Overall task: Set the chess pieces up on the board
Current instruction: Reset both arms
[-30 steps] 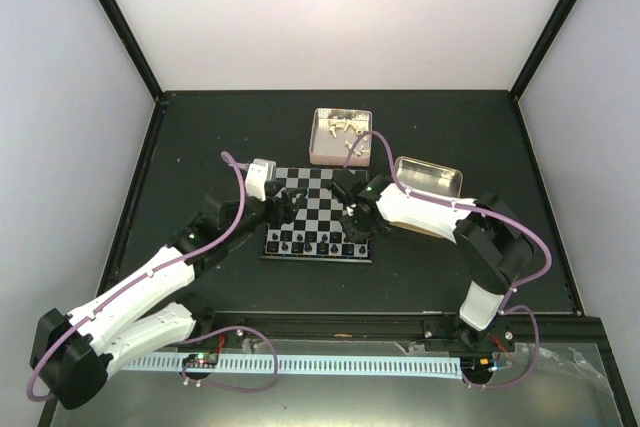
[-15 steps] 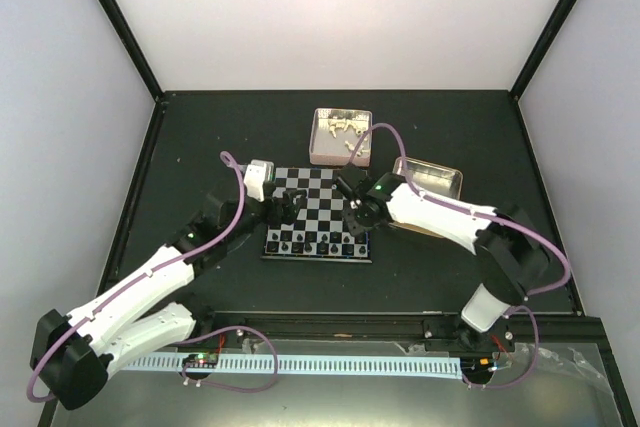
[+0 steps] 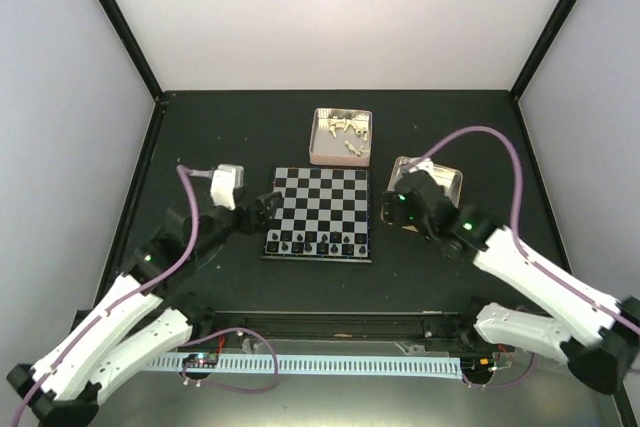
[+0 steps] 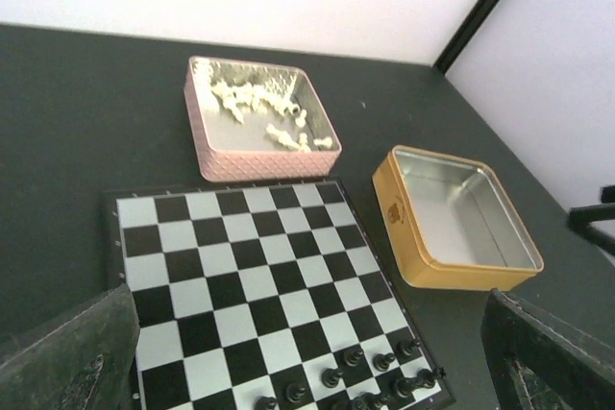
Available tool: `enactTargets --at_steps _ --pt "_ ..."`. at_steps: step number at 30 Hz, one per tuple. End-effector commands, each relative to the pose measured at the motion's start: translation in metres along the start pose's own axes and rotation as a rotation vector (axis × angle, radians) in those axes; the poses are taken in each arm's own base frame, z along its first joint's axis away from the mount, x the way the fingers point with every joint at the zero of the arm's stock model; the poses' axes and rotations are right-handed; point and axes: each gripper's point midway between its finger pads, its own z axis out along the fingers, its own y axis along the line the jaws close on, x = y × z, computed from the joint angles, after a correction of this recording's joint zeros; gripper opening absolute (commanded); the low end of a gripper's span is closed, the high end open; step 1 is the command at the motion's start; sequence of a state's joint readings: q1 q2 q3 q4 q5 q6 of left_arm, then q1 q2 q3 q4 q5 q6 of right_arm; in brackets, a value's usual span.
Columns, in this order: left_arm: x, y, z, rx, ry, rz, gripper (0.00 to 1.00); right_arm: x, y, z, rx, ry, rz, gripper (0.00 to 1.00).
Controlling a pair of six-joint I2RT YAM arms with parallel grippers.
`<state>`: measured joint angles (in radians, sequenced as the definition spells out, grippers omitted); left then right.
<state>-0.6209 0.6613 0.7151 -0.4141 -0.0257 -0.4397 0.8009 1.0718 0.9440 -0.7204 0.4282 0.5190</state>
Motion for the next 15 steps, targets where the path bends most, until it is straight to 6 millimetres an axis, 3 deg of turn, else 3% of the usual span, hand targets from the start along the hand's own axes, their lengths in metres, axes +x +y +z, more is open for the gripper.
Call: enactTargets --at_steps 1,5,8,13,15 --pt "-0.025 0.011 -0.045 -0.068 -0.121 0.038 0.99 -0.016 -0.045 -0.04 0.1 -0.173 0.087 0.89" --pt "-0.038 0.021 -0.084 -0.11 -0.223 0.041 0.99 -0.014 -0.073 -0.073 0.115 -0.26 0.141 1.0" --pt "-0.044 0.028 -0.11 -0.145 -0.267 0.033 0.99 -0.012 -0.095 -0.096 0.143 -0.311 0.194 1.0" --pt "-0.036 0.048 -0.136 -0.246 -0.251 0.028 0.99 -0.005 -0.138 -0.134 0.237 -0.397 0.319 1.0" --pt "-0.032 0.055 -0.144 -0.282 -0.249 0.024 0.99 -0.006 -0.147 -0.149 0.207 -0.455 0.364 1.0"
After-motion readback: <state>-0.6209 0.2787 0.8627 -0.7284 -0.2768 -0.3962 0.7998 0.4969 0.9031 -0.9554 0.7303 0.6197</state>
